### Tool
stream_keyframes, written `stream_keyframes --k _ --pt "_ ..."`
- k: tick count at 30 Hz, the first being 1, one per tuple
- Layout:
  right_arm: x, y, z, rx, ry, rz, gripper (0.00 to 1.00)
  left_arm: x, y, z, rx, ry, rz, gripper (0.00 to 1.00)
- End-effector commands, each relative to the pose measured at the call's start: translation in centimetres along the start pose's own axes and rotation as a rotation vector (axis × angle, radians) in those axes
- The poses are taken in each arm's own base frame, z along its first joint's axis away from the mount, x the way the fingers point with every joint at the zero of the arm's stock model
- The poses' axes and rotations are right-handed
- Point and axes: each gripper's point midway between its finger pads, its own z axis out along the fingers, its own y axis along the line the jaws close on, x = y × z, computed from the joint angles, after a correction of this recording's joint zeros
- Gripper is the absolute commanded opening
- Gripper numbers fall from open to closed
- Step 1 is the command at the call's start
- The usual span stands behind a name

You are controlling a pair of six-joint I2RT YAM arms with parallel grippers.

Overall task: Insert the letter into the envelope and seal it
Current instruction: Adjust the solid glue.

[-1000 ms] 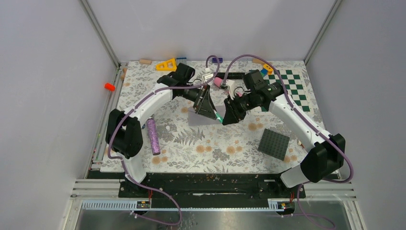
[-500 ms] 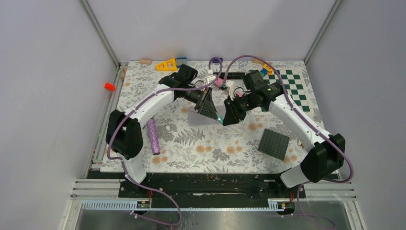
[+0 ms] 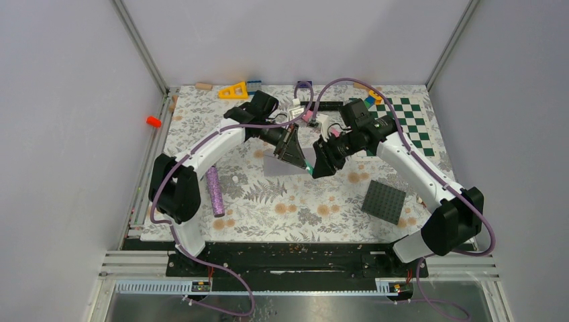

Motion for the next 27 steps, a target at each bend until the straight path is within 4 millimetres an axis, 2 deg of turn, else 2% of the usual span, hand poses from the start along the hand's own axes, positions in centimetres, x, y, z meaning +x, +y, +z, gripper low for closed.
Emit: stream_keyframes --k 1,2,4,9,12,17,22,27 --pt "-1.5 0.9 -1.5 0.019 -0.056 -0.062 0.54 -2.0 -2.4 -0.5 0.007 -0.040 0.089 0.00" --pt "-1.7 1.2 -2.0 0.008 -0.078 -0.073 0.64 -2.0 -2.4 -0.6 -0.001 -0.053 0.077 0.00" --pt "-2.5 1.7 -3.2 -0.025 -0.142 -0.066 0.77 -2.5 -2.3 -1.1 -0.032 -0.096 0.075 0.00" --pt "-5.8 2.1 -6.3 -0.161 -0.406 0.019 0.95 -5.4 -2.3 -3.2 -0.108 -0.288 0.048 0.00" --pt "-7.0 2.0 -6.5 -0.232 -0.520 0.151 0.99 -7.3 -2.3 -4.6 -0.108 -0.436 -0.031 0.00" --pt "-9.7 1.3 -6.8 -0.312 -0.713 0.265 0.99 -7.0 -0.6 -5.2 -0.157 -0.548 -0.162 0.00" --pt "-11.9 0.6 -7.2 -0.401 -0.811 0.365 0.95 -7.0 -0.2 -5.1 -0.130 -0.603 -0.225 0.00" --pt "-12.1 -0.8 -6.6 -0.421 -0.843 0.441 0.92 -7.3 -0.8 -5.1 -0.075 -0.638 -0.229 0.01"
